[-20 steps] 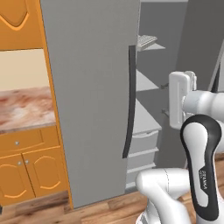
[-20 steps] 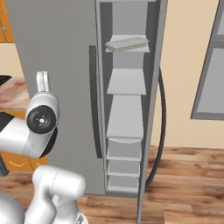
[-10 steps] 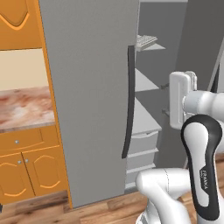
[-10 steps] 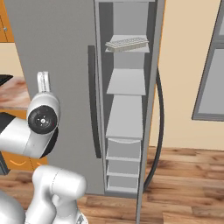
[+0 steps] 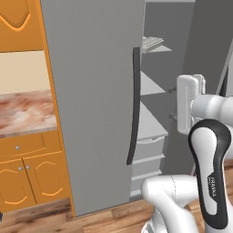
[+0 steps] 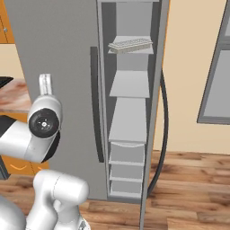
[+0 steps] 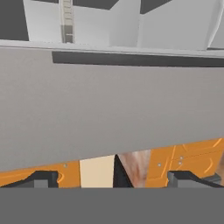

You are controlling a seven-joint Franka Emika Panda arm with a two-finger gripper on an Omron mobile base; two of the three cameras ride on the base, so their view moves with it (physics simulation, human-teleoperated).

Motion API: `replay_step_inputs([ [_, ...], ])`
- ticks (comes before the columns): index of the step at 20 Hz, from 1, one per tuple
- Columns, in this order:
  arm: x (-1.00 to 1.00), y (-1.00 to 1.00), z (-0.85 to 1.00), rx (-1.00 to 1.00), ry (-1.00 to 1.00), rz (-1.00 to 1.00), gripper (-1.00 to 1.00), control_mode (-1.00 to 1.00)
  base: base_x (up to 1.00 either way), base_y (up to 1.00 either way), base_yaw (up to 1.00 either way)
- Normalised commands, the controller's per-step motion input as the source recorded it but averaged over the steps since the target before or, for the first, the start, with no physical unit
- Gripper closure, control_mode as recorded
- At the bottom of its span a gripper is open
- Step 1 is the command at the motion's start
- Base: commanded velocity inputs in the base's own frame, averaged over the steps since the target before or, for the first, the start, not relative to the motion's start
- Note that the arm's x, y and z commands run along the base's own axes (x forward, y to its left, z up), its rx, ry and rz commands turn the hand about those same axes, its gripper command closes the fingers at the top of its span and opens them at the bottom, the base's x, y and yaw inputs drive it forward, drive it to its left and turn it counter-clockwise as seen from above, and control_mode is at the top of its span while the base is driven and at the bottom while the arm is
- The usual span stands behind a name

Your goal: The ice cube tray has been filled with water. Take the tray and place it in the freezer to make ice. Close the freezer door after placing the tray.

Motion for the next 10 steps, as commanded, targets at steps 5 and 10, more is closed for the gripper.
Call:
replay_step_inputs([
  [5,0.0,-0.05,-0.05,0.0,0.02,0.0,-1.0,-1.0,0.0,0.0,0.0],
  [10,-0.02,-0.09,-0.03,0.0,0.01,0.0,-1.0,-1.0,0.0,0.0,0.0],
])
